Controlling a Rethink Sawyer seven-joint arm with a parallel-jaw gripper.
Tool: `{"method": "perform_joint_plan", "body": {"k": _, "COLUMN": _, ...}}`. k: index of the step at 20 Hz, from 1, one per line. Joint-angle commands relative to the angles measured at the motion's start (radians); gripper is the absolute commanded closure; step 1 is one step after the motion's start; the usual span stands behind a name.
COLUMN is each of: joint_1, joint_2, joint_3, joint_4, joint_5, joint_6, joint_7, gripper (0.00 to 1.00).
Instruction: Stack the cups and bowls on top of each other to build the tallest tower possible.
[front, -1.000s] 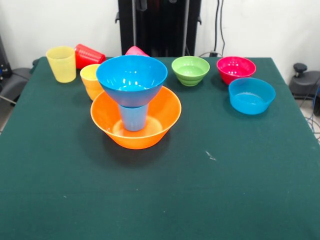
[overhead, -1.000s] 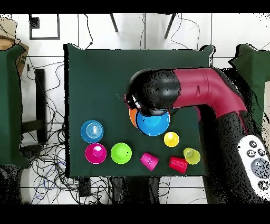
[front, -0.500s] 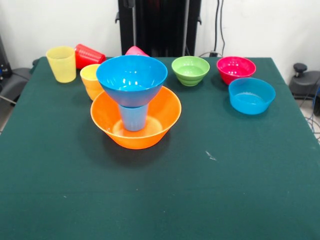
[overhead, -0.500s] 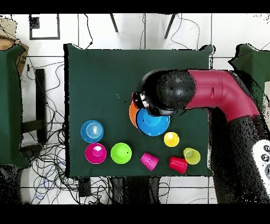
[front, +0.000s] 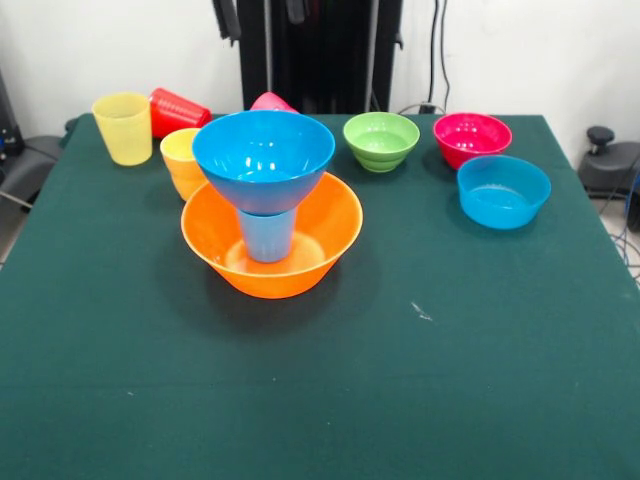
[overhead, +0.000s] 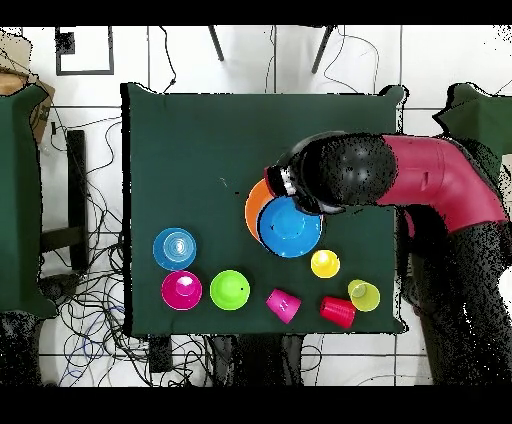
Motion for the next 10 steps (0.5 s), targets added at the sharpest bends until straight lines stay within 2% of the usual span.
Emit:
{"method": "perform_joint_plan", "body": {"k": 1, "joint_1": -0.021, "joint_2": 0.123, "joint_3": 0.038, "joint_4": 0.088, "joint_5": -0.035, "joint_6": -0.105, "joint_7": -0.122, "gripper": 0.0}}
{"method": "perform_joint_plan", "body": {"k": 10, "joint_1": -0.037, "joint_2": 0.169, "joint_3": 0.06, "joint_4": 0.086, "joint_5": -0.058, "joint_6": -0.149, "joint_7": -0.135, "gripper": 0.0}}
